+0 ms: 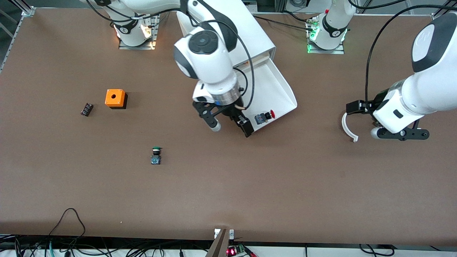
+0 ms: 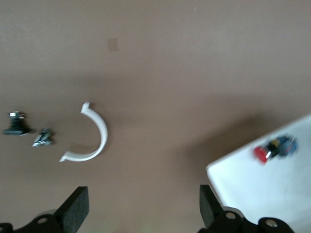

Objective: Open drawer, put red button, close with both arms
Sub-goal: 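Release the button in the drawer and withdraw the right gripper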

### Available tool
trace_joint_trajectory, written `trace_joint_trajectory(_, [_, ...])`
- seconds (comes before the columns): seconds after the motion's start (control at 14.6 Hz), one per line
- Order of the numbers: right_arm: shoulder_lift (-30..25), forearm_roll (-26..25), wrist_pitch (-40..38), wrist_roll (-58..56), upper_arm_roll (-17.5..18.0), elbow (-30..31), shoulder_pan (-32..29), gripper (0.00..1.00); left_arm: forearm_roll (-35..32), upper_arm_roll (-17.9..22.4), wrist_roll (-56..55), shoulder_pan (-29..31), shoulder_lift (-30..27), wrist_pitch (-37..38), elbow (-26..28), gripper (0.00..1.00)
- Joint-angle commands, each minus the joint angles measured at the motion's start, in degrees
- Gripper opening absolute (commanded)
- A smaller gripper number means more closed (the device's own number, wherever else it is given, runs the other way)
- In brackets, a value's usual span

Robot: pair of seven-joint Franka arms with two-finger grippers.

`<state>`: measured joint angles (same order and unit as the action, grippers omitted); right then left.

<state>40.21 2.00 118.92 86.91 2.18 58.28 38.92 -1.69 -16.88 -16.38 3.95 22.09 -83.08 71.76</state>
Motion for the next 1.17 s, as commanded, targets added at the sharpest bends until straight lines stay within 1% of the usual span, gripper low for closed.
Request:
trace_joint_trajectory(0.0, [-3.3, 6.1, -4.9, -16.3, 0.5, 1.0, -5.2, 1.00, 1.1, -0.1, -8.7, -2.4, 0.1, -8.3, 6.0, 1.00])
trace_joint_trajectory(0.07, [-4.2, 7.8, -7.6, -22.2, 0.5, 1.2, -7.3, 1.00, 1.1, -0.1, -12.5, -3.1, 0.1, -12.2, 8.4, 1.00])
trace_joint_trajectory(0.14, [-5.0, 8.5, -10.9, -28.2, 0.3, 1.4, -9.1, 1.00, 1.0, -0.1, -16.0, -4.4, 0.1, -16.5, 11.2, 1.00])
trace_joint_trajectory(0.27, [-6.4, 8.5, -15.6, -38.6, 0.2, 2.0, -12.6, 1.00, 0.5, -0.1, -21.7, -6.4, 0.6, -24.5, 15.8, 1.00])
trace_joint_trajectory(0.41, [-8.1, 8.3, -18.1, -46.5, 0.1, 4.3, -15.6, 1.00, 0.4, -0.1, -25.7, -7.8, 1.7, -31.1, 19.7, 1.00])
trace_joint_trajectory(0.48, [-10.0, 8.0, -18.4, -49.0, -0.4, 6.8, -16.8, 1.00, 0.4, 0.1, -28.0, -8.8, 2.2, -34.2, 21.3, 1.00])
trace_joint_trajectory(0.62, [-13.7, 7.5, -17.8, -56.2, -3.5, 12.8, -17.0, 1.00, 0.2, 0.1, -32.9, -10.5, 3.2, -38.1, 23.9, 1.00])
trace_joint_trajectory(0.75, [-16.1, 7.4, -17.8, -67.6, -7.6, 17.2, -16.9, 1.00, -2.1, -0.1, -35.6, -12.1, 4.0, -40.0, 26.1, 1.00])
trace_joint_trajectory(0.89, [-19.1, 7.4, -17.8, -77.7, -12.0, 22.3, -16.9, 1.00, -2.3, 0.1, -37.2, -13.7, 5.2, -40.1, 26.5, 1.00])
trace_joint_trajectory(1.1, [-24.2, 6.9, -16.4, -85.2, -16.8, 29.2, -16.9, 1.00, -2.3, 0.1, -40.0, -15.2, 6.5, -40.8, 26.9, 1.00])
